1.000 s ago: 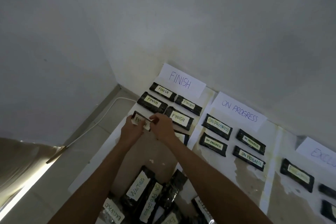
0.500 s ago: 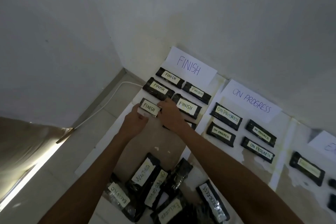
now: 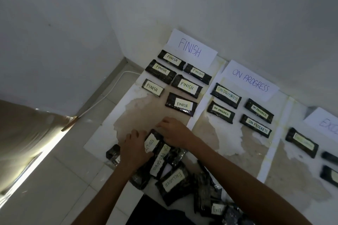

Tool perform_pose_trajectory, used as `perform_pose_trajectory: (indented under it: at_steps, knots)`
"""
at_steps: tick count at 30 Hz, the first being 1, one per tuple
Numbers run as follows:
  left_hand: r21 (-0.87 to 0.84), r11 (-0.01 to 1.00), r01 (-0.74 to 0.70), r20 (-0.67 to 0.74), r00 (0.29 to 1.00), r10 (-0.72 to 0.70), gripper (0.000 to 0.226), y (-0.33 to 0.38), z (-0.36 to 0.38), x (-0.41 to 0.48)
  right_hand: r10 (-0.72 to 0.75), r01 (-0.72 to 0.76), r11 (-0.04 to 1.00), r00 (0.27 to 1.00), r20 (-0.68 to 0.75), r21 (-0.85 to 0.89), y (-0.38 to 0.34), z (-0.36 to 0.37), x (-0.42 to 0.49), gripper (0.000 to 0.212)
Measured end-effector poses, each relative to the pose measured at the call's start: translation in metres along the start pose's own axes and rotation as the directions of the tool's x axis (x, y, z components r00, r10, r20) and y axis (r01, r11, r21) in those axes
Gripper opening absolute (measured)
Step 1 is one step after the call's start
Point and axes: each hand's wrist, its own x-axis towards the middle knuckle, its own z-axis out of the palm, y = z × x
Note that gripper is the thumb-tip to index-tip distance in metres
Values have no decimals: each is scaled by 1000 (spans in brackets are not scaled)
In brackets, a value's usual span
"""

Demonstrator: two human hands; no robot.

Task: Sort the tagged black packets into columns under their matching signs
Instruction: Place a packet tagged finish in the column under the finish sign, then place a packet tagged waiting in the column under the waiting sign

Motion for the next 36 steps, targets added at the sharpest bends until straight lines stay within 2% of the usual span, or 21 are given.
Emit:
perform_pose_trajectory:
  at_steps: [5,9,12,14,17,21,24,28,32,36]
  knots:
    - [-17,998,-64,-84,995,62,57,9,10,-3,-100,98,992,995,-18,-84,-15,5,-8,55]
    - [-67,991,-120,-173,979,107,49,14,6,1,-80,80,991,997,3,-105,-20,-3,-7,60]
    - [-118,973,-197,-240,957,165,56,13,-3,0,-62,59,994,998,-33,-90,-22,-10,-13,59]
    - [-92,963,-252,-261,940,221,65,13,-10,-2,-57,52,996,996,-69,-69,-21,-13,-22,54]
    - [-17,958,-288,-230,933,276,67,15,-14,-7,-6,6,1000,988,-151,-3,-10,-20,-45,50]
    - [-118,931,-344,-129,935,329,58,35,-16,-15,67,-48,995,973,-223,93,6,-26,-91,47]
    - [-122,890,-439,-135,896,423,54,62,-13,-18,90,-64,993,952,-292,97,13,-27,-129,51]
    - [-120,823,-555,-92,832,548,59,106,-2,-22,87,-114,992,915,-394,-45,28,-17,-181,55]
    - [-35,746,-664,-50,747,663,78,161,15,-35,196,-223,975,870,-453,-7,51,-11,-241,50]
    - [8,677,-736,-52,676,735,81,222,30,-52,311,-339,940,826,-470,27,80,-9,-313,48]
